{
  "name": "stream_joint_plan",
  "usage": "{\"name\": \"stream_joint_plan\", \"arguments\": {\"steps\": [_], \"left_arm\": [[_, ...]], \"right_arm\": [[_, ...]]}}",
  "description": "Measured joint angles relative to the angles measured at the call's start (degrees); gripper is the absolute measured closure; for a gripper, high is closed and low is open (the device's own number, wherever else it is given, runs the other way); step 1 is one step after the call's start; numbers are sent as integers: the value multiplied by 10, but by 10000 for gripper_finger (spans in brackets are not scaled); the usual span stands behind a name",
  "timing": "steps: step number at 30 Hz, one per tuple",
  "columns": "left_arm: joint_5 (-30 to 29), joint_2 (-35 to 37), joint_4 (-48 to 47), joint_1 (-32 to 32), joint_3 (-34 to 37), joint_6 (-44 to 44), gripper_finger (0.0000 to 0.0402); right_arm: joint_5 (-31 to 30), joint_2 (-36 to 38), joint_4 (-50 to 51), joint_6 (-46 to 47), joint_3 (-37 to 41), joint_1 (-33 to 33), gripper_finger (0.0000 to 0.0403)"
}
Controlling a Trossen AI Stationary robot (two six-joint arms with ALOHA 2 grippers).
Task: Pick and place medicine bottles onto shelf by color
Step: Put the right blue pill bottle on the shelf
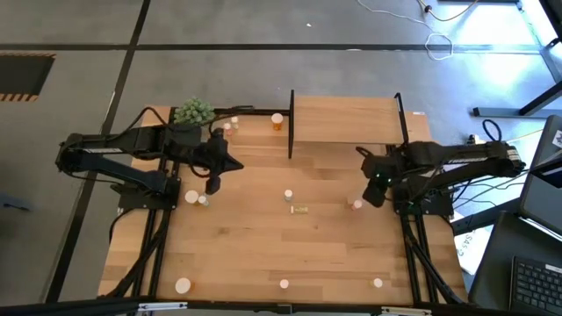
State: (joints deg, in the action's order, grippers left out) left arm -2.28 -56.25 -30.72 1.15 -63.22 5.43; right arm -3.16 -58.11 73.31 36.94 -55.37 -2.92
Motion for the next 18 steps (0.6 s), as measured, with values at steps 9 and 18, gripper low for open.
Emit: {"name": "stream_joint_plan", "arguments": {"steps": [9, 18], "left_arm": [[-1, -32, 85, 13, 0, -43, 401], [8, -80, 199, 57, 0, -46, 401]], "right_arm": [[-49, 0, 84, 32, -119, 59, 284], [-112, -45, 107, -38, -230, 172, 283]]}}
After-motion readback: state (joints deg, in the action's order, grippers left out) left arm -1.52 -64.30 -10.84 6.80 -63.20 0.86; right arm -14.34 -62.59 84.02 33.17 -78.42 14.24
